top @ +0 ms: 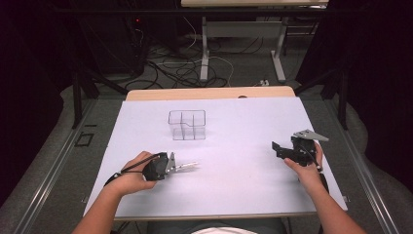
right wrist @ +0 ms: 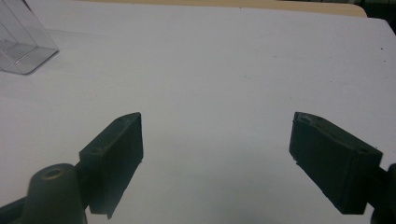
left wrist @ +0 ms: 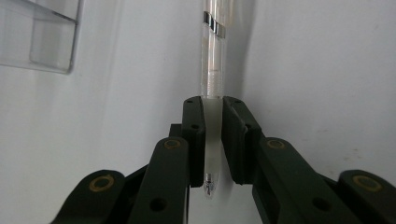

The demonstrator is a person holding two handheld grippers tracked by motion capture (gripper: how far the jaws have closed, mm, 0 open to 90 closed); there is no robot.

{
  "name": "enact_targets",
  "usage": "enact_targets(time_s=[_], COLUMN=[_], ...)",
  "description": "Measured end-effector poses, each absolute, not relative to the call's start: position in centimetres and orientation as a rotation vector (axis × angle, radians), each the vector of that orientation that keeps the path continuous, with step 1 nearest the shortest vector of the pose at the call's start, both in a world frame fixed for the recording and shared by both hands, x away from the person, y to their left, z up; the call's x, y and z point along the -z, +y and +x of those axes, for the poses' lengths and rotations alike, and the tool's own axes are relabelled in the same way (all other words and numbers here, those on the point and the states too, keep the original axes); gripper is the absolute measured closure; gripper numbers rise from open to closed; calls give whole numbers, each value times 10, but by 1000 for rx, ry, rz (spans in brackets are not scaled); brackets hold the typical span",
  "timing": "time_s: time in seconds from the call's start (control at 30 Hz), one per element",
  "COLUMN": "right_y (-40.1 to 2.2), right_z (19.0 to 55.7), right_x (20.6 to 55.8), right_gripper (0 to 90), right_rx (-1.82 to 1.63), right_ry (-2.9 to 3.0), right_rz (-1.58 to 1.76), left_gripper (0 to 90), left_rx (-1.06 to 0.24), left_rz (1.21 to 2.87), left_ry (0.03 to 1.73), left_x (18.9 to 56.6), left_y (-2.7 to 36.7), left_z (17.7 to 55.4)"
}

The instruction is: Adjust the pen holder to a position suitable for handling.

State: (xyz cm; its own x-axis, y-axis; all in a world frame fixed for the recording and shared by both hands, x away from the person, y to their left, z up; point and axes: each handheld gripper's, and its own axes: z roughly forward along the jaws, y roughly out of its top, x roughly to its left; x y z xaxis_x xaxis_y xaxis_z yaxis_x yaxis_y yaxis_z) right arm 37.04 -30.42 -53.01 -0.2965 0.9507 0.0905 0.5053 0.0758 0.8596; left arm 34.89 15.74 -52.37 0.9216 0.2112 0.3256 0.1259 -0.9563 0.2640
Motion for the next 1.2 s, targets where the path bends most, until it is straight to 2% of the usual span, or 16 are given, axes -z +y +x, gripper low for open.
enact_targets(time_s=[0.2,0.43,0.6,0.93,1.2], right_y=[-303,-294,-287,-274,-261], right_z=[370,368,366,364,364], right_x=[528,526,525,518,517], right_gripper=[244,305,329,347,349], right_rx=[-1145,-1125,-1097,-1039,-999], right_ry=[1872,1917,1948,2030,2079], right_rz=[1398,1276,1209,1103,966], left_gripper=[799,798,798,798,798], left_rx=[-322,-183,-129,-106,-68], left_rz=[2777,2673,2612,2576,2562], left_ry=[417,548,587,606,576], left_x=[516,509,502,490,481], left_y=[163,167,168,157,144], left_z=[353,357,359,367,372])
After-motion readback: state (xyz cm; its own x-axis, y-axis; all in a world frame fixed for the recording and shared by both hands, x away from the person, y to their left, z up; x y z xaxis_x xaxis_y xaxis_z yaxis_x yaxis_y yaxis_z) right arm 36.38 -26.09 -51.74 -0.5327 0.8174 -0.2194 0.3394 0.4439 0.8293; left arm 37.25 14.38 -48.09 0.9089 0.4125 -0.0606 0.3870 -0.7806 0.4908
